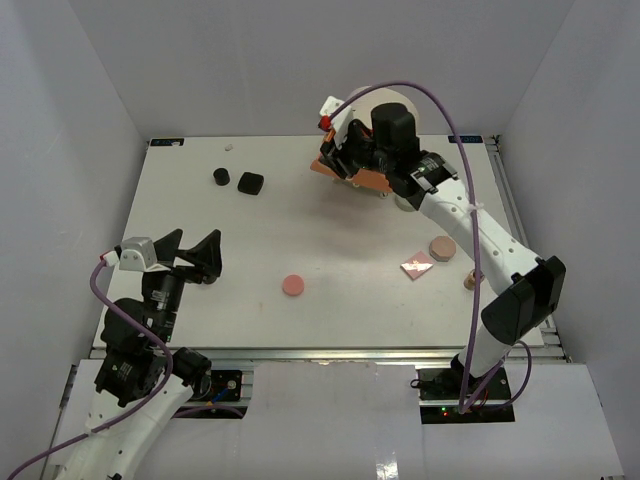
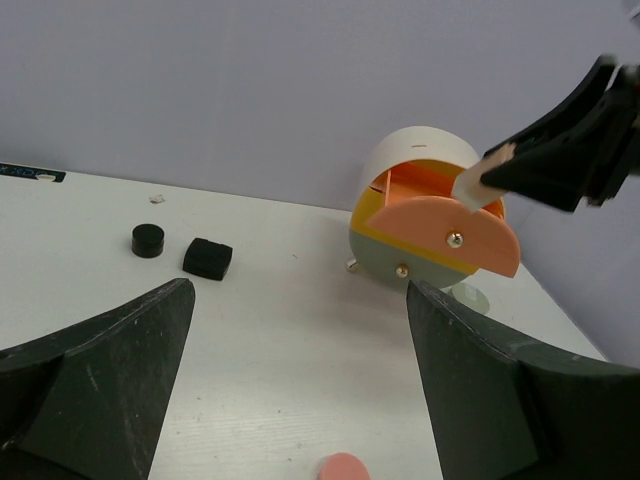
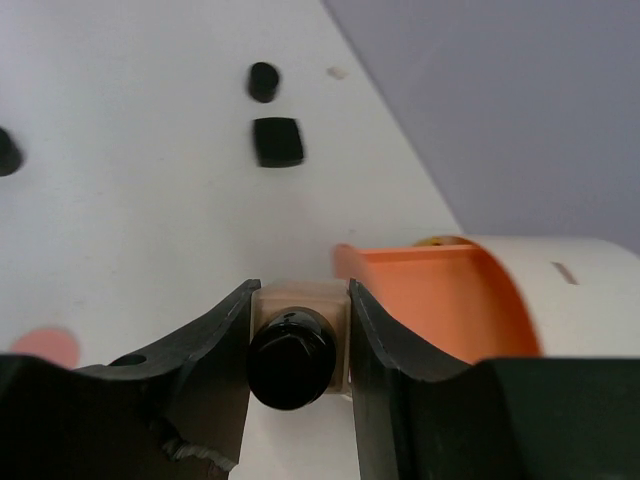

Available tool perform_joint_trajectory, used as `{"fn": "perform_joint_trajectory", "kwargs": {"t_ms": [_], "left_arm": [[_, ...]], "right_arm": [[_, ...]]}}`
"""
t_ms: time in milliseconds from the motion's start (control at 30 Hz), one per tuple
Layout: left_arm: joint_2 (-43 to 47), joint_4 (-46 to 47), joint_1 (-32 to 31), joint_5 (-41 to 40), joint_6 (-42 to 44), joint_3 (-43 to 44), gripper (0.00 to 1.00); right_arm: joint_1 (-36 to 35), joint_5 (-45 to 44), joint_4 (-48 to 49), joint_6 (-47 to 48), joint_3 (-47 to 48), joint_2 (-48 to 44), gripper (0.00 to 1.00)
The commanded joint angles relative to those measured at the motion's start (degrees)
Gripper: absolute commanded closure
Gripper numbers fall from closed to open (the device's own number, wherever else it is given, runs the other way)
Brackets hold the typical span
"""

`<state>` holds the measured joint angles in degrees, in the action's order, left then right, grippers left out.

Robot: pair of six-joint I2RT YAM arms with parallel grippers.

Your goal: Organize the makeup

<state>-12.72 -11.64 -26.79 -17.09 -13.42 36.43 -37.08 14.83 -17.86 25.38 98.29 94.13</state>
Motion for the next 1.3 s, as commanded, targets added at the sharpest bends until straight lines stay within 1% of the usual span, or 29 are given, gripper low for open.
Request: {"fn": "perform_joint_trajectory", "kwargs": {"t_ms": [0,167,267,367,533,600,767,867,1000,1167,1267], "left_arm": [[-1.2,-0.2,0.2,2.0,-0.1,0.1,0.02],[-1.5,-0.2,0.2,2.4,-0.2,0.1,0.02],[-1.5,-0.2,0.2,2.7,-0.2,0.1,0.02],[-1.5,-0.2,0.2,3.0,-0.2,0.0,0.02],[-1.5,-0.2,0.2,3.4,-0.3,0.2,0.02],[-1.5,-0.2,0.2,3.6,-0.3,0.2,0.02],[-1.7,-0.1,0.2,4.0,-0.3,0.1,0.02],[-1.7,-0.1,0.2,4.1,-0.2,0.1,0.02],[-1.8,-0.1,0.2,4.2,-0.2,0.1,0.02],[-2.1,0.0,0.2,4.1,-0.2,0.1,0.02],[-2.2,0.0,0.2,4.2,-0.2,0.1,0.02]], "right_arm": [[1.2,-9.1,-1.4,6.5,6.2,-0.5,0.92],[2.9,-18.5,-1.3,10.4,10.7,2.5,0.92],[3.1,-25.1,-1.7,15.7,11.9,4.7,0.92],[3.5,-27.9,-2.3,18.1,12.5,6.5,0.92],[3.9,-29.1,-3.8,19.6,11.6,8.0,0.9],[4.3,-28.5,-4.6,18.8,11.5,8.6,0.89],[7.8,-23.6,-8.0,13.6,13.1,10.7,0.87],[11.8,-16.1,-11.0,8.2,15.6,12.8,0.84],[14.5,-8.9,-12.5,4.8,16.8,14.4,0.83],[14.7,-8.1,-13.7,4.4,18.7,15.3,0.83],[14.7,-8.0,-16.1,4.8,20.4,16.2,0.82]]}}
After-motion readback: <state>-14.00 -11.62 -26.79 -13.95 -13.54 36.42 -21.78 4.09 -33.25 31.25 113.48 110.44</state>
